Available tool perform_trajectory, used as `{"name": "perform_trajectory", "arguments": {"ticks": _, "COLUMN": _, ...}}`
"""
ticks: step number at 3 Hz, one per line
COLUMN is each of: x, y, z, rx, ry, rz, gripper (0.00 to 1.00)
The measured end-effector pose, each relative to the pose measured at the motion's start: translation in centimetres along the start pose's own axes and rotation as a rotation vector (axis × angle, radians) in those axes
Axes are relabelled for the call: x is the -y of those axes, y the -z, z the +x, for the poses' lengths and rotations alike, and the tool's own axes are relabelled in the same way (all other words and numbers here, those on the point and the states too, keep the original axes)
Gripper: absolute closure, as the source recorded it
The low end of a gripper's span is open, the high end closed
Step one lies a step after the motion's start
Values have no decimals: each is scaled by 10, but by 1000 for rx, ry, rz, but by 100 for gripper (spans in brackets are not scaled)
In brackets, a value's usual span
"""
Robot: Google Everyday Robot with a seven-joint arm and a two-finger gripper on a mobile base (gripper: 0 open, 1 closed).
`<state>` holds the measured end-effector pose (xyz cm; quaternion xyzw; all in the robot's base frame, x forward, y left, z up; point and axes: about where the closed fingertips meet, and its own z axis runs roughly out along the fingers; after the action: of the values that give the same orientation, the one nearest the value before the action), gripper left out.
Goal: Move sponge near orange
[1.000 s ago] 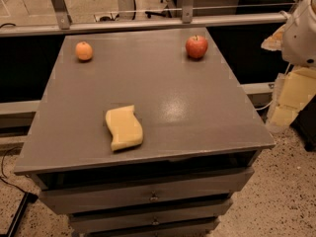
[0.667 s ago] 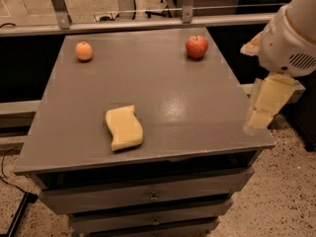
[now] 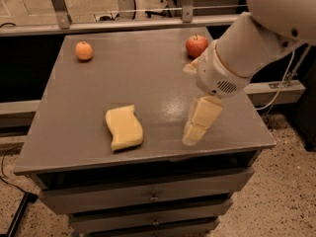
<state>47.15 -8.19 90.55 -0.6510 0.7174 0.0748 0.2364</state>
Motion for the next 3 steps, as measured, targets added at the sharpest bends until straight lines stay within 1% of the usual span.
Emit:
{"name": "perform_trajectory", "arguments": {"ticks": 1, "x": -2, "y": -34, "z": -27, "rx": 68, "ry": 30, "rz": -29, "gripper": 0}}
{"name": "perform_trajectory", "arguments": {"ticks": 2, "x": -3, "y": -61, "z": -55, "rx": 123, "ry": 66, "rz": -53, "gripper": 0}}
{"name": "perform_trajectory", "arguments": {"ticks": 3, "x": -4, "y": -80, "z": -76, "rx": 160, "ry": 95, "rz": -76, "gripper": 0}}
